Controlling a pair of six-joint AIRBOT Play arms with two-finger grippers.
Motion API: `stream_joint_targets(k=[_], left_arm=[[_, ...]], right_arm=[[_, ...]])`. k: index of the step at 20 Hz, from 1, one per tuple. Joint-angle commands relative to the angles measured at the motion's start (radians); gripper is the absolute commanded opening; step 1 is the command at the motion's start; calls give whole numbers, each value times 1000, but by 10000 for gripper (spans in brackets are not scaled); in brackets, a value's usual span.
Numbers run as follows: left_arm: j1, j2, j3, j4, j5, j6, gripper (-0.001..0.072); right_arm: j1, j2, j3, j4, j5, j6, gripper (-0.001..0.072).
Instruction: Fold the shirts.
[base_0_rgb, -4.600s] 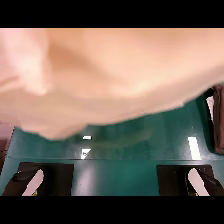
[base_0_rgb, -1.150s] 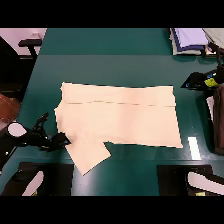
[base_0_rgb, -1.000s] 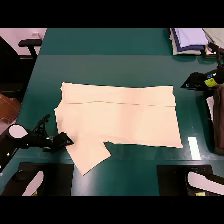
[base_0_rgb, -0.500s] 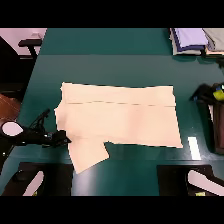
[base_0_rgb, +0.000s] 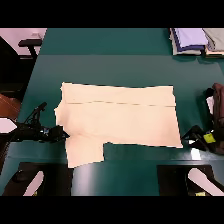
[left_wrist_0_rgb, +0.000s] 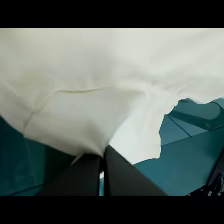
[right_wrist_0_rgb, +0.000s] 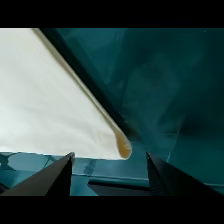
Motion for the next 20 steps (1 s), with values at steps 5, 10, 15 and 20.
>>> stream_joint_targets(k=[5,10,15,20], left_arm=[[0,1,4,2,0,2,25],[0,64,50,97,-98,-34,22],[0,257,69,136,-340,-150,22],[0,218,144,90,-303,-166,22]], right_arm=[[141,8,-82,57,-150,1,380],[227,39,10,-30,-82,1,19],[283,237,83,-218,117,1,18],[332,302,190,-251,112,2,17]])
